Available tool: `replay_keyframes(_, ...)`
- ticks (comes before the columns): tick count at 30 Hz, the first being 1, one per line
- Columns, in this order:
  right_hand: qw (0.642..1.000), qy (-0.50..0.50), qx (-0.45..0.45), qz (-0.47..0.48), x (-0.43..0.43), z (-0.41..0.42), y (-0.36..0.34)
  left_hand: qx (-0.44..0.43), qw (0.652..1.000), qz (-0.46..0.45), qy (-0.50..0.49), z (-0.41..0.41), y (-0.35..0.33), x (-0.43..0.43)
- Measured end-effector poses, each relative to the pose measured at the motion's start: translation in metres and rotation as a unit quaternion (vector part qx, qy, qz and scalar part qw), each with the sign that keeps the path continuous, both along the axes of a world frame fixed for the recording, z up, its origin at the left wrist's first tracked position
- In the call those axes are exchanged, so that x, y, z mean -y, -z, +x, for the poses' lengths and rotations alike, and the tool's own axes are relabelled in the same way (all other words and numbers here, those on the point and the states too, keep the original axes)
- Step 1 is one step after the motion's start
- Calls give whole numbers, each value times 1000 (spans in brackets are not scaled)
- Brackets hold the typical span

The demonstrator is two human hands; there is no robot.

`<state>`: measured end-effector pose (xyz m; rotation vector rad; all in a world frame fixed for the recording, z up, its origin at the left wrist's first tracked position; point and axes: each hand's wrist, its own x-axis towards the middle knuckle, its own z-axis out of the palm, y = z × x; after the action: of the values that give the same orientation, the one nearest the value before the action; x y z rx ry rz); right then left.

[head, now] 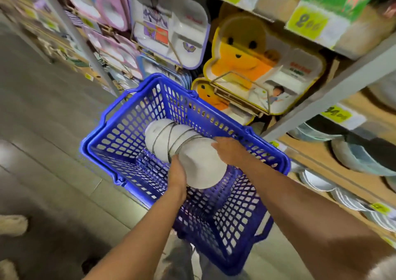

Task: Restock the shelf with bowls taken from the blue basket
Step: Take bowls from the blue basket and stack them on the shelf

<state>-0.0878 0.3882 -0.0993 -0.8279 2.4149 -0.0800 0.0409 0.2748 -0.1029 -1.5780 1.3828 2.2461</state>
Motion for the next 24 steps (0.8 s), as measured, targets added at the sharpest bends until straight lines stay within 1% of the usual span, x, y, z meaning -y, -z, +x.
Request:
replay_keyframes(3,998,59,25,-9,6,-5,-41,-37,998,-44,-12,1,-34,7)
replay_keyframes(5,994,98,40,-6,11,-2,-72,-62,996,-62,-19,1,-58,12)
replay_keyframes(6,992,117,45,-19,12,-1,-88,-78,994,-66,-24,0,-70,15)
replay_keyframes(8,979,177,52,-83,14,2,-119,-125,990,-64,-30,-1,-94,20)
replay_keyframes(9,974,192,60,-107,14,5,-134,-154,986,-66,-27,1,-105,22)
replay_keyframes(13,951,216,97,-198,11,16,-196,-246,956,-158,-20,3,-146,32)
replay_keyframes(15,932,256,125,-224,9,23,-225,-282,943,-175,-27,4,-169,37)
replay_keyframes(16,929,260,124,-230,8,26,-238,-300,938,-172,-30,3,-181,38)
replay_keyframes(17,935,250,108,-227,7,28,-249,-317,934,-161,-35,2,-192,39)
replay_keyframes(19,949,217,57,-221,1,35,-274,-354,925,-131,-40,1,-217,40)
replay_keyframes(20,947,212,42,-239,-4,39,-285,-370,921,-116,-39,0,-231,40)
replay_keyframes(22,927,214,33,-306,-16,44,-302,-390,916,-88,-30,-1,-255,38)
replay_keyframes(24,894,229,26,-385,-29,50,-317,-411,909,-61,-18,-2,-279,31)
